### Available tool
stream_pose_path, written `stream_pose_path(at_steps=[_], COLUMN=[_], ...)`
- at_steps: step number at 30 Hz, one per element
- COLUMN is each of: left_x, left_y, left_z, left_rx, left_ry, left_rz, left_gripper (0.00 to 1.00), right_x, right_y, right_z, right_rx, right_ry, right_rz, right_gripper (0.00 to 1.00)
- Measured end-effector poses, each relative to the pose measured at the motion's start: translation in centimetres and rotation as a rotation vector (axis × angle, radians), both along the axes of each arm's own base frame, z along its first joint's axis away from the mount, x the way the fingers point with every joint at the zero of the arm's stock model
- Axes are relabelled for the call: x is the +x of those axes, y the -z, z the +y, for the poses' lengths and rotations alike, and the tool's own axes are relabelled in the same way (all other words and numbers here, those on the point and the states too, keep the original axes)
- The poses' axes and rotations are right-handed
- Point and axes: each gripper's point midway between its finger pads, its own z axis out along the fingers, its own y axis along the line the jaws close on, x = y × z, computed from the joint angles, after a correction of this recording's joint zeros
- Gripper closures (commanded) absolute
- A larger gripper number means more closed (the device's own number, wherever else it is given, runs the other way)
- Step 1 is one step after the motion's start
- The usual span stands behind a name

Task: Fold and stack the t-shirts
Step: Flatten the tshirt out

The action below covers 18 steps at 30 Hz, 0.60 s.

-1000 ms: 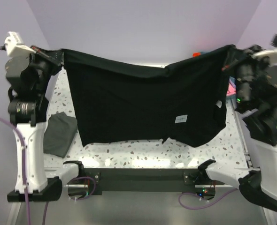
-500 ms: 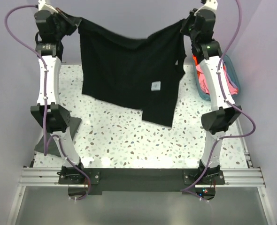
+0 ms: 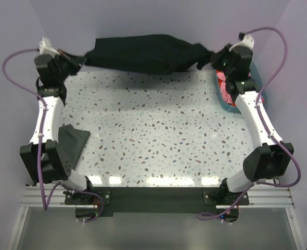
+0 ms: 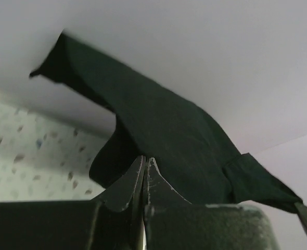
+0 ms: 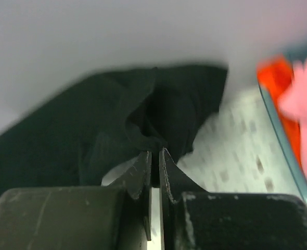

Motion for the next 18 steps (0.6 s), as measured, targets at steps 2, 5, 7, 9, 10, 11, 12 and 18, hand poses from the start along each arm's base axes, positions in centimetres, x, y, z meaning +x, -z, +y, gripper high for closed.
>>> stream_pose_path(at_steps=[2,5,7,9,10,11,12,18], left_x=[-1.2,-4.3,-7.2,-10.8,-12.6,-14.2,-15.8,-20.6], left_y=[7.0,18.2,24.8,30.4,32.8,34.8,36.4,39.4], left_z=[-0.3,-0.5,-0.8,-1.2,-1.4,-1.6,-1.7,-1.8], left_rx=[-0.034,-0.079,-0.104,-0.122,-0.131,-0.136,-0.140,-0.132], left_ry=[-0.003,-0.031,-0.050,-0.069,-0.078,-0.087,-0.098,-0.151], left_rz=[0.140,0.382,0.537,0.677,0.744,0.797,0.846,0.924], left_gripper=[1.00,1.00,1.00,1.00,1.00,1.00,1.00,1.00], right_x=[-1.4,-4.5,-7.6,-11.0,-12.7,-14.2,-15.6,-20.8], right_y=[7.4,18.6,25.8,31.3,33.6,35.2,36.5,38.9], right_z=[0.1,0.0,-0.2,-0.6,-0.8,-1.0,-1.2,-2.2], right_rx=[0.004,0.001,-0.005,-0.012,-0.014,-0.017,-0.017,-0.008], right_ry=[-0.009,-0.012,-0.015,-0.010,-0.005,-0.002,0.002,0.025], right_rz=[0.153,0.383,0.543,0.682,0.744,0.789,0.825,0.901], right_gripper=[1.00,1.00,1.00,1.00,1.00,1.00,1.00,0.88])
